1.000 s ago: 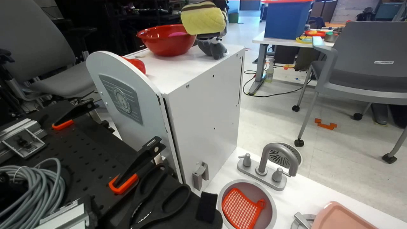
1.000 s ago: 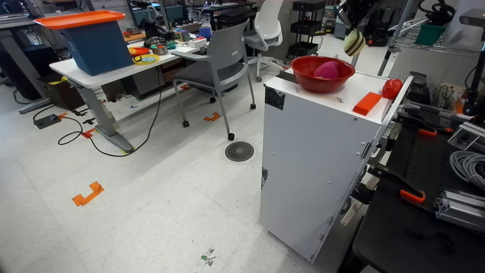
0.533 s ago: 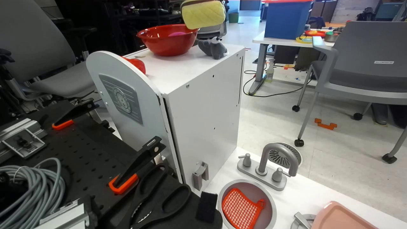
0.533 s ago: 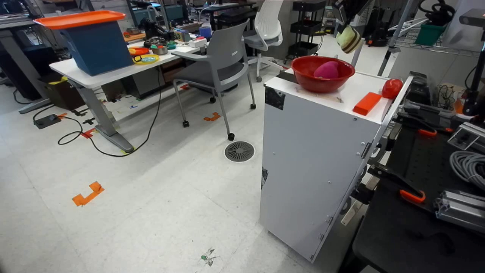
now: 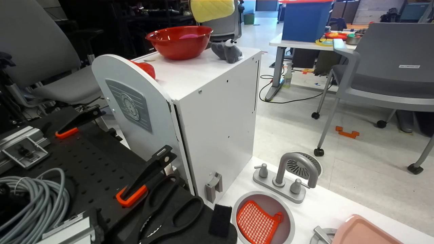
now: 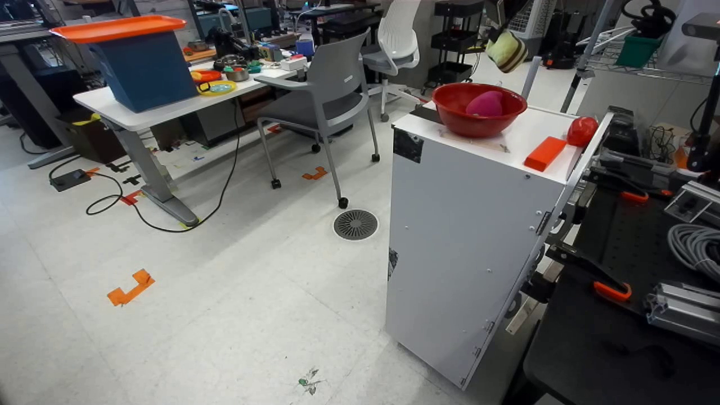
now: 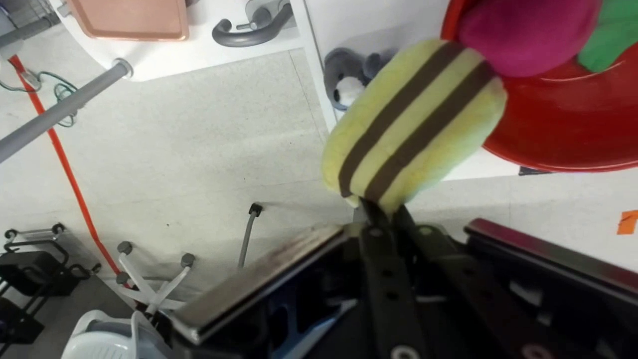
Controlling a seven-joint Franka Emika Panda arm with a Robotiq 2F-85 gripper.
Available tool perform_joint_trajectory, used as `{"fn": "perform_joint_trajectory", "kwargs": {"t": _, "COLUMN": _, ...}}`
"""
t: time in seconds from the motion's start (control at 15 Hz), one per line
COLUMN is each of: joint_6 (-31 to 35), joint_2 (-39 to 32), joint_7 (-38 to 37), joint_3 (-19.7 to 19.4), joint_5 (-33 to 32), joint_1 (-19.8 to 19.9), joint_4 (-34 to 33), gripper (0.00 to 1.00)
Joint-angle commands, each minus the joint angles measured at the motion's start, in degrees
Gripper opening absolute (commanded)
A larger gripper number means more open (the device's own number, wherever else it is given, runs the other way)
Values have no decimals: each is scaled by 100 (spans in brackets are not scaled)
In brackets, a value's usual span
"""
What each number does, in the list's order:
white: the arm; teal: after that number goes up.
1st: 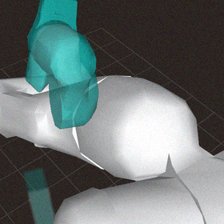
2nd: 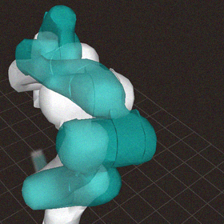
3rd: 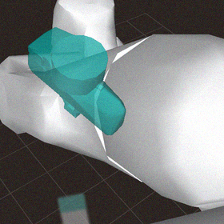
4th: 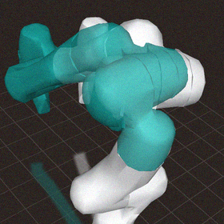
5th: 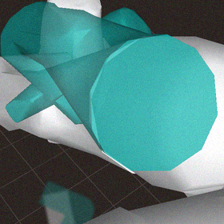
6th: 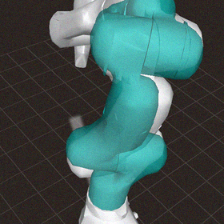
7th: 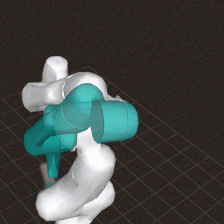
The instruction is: Put the yellow object in the bowl
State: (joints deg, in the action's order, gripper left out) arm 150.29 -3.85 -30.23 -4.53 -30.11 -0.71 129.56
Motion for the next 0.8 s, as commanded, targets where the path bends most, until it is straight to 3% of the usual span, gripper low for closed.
{"fn": "perform_joint_trajectory", "kwargs": {"t": 0.0, "joint_6": 170, "joint_2": 148, "joint_7": 125, "joint_3": 133, "joint_5": -228, "joint_1": -100, "joint_4": 88, "gripper": 1}}
{"fn": "perform_joint_trajectory", "kwargs": {"t": 0.4, "joint_6": 193, "joint_2": 149, "joint_7": 192, "joint_3": 352, "joint_5": -230, "joint_1": -273, "joint_4": 143, "gripper": 1}}
{"fn": "perform_joint_trajectory", "kwargs": {"t": 0.47, "joint_6": 184, "joint_2": 153, "joint_7": 207, "joint_3": 371, "joint_5": -204, "joint_1": -290, "joint_4": 152, "gripper": 26}}
{"fn": "perform_joint_trajectory", "kwargs": {"t": 0.73, "joint_6": 158, "joint_2": 176, "joint_7": 46, "joint_3": 378, "joint_5": -365, "joint_1": -312, "joint_4": 177, "gripper": 52}}
